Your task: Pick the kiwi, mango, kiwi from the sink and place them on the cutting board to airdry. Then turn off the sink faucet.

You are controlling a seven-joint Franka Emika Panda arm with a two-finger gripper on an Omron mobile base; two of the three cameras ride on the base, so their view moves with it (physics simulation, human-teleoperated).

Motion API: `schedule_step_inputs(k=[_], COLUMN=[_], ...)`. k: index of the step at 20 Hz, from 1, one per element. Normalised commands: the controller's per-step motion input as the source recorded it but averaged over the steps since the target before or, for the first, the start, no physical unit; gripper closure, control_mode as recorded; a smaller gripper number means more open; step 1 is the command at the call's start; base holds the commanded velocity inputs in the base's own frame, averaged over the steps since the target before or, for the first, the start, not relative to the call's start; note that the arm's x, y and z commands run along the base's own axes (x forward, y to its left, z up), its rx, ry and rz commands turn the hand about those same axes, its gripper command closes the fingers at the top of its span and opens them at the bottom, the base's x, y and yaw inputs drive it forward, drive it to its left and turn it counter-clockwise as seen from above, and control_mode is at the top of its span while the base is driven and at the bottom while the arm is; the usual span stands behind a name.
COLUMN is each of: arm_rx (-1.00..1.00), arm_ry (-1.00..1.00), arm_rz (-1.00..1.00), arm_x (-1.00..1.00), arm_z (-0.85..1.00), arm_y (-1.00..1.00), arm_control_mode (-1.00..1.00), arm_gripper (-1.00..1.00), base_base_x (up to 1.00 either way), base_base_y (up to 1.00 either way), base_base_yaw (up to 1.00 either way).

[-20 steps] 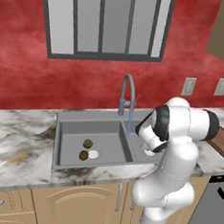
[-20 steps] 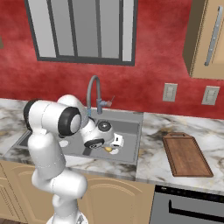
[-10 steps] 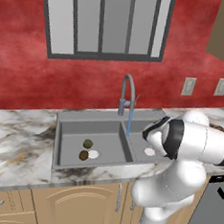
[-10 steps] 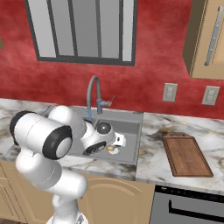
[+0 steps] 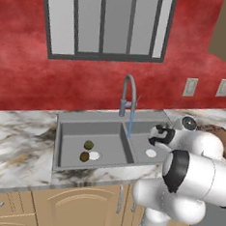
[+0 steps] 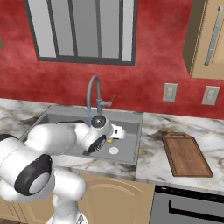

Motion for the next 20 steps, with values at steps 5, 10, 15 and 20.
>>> schedule_step_inputs(k=[5,10,15,20], arm_rx=[0.00,0.02,0.00,0.00], arm_ry=[0.00,-0.01,-0.06,-0.08], arm_rz=[0.00,0.00,0.00,0.00], arm_x=[0.00,-0.03,-0.23,-0.34], arm_z=[0.87,0.84,0.54,0.42], arm_y=[-0.13,-0.13,-0.08,0.00], arm_control_mode=[-1.00,-1.00,-1.00,-1.00], arm_gripper=[1.00,1.00,1.00,1.00], base_base_x=[0.00,0.00,0.00,0.00], base_base_y=[0.00,0.00,0.00,0.00], base_base_yaw=[0.00,0.00,0.00,0.00])
